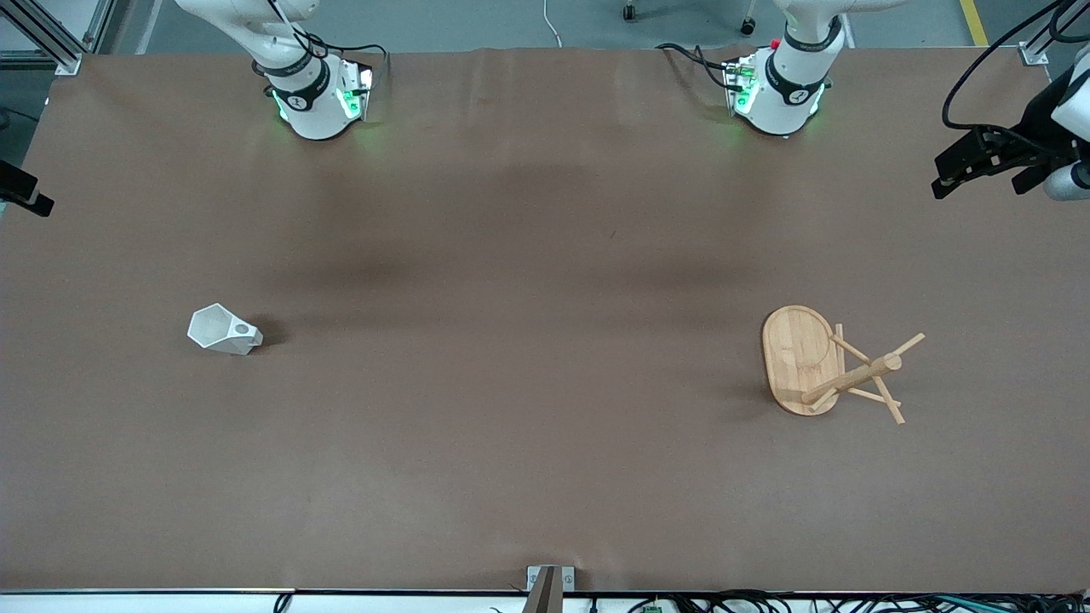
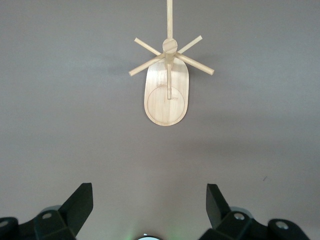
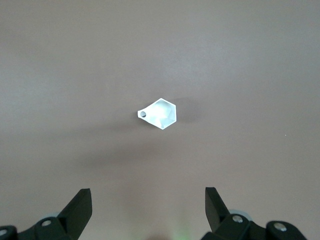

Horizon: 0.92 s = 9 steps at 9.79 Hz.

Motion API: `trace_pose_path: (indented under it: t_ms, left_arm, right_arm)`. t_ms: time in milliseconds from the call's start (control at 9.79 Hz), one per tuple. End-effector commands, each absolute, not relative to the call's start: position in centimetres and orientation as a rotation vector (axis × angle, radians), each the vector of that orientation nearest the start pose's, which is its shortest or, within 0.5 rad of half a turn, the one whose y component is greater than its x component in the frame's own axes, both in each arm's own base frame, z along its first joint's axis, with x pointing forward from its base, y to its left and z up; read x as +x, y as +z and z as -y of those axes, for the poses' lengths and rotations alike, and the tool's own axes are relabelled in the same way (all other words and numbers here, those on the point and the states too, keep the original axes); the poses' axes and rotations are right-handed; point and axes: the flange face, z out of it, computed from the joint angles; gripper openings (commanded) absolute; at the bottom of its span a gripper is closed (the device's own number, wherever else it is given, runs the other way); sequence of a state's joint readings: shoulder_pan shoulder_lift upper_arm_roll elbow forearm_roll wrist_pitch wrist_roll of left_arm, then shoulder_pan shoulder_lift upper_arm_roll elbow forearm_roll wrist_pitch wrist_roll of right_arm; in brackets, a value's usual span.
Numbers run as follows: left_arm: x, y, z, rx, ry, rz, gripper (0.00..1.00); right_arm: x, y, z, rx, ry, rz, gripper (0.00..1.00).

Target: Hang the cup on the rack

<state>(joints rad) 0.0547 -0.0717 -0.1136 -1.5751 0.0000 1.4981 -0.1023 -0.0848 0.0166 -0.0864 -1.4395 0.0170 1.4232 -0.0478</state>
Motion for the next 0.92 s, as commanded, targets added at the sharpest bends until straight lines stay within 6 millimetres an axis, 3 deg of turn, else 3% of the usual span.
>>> trace_pose_path:
  t_ms: [0,102,307,613,818]
  left_arm:
    - [53.8,64.1,3.2,-3.145,0.042,0.072,1.00]
    - [56.0,64.8,2.9,-3.147,0.001,0.070,1.00]
    - [56.8,65.7,3.0,-3.150,-0.033,0.066,1.00]
    - [56.4,65.9,2.6,-3.150,-0.007,0.073,1.00]
    - [55.8,65.6,2.4,-3.147,0.053,0.098,1.00]
  right_arm:
    - [53.4,66.6,9.6,-3.120,0.031,-0.170,1.00]
    - [53.9,65.9,10.0,-3.132,0.038,-0.168,1.00]
    - [54.0,64.3,11.0,-3.127,0.078,-0.199,1.00]
    - [54.8,54.2,13.9,-3.117,0.067,-0.270,1.00]
    - [54.4,46.0,13.9,-3.123,0.032,-0.266,1.00]
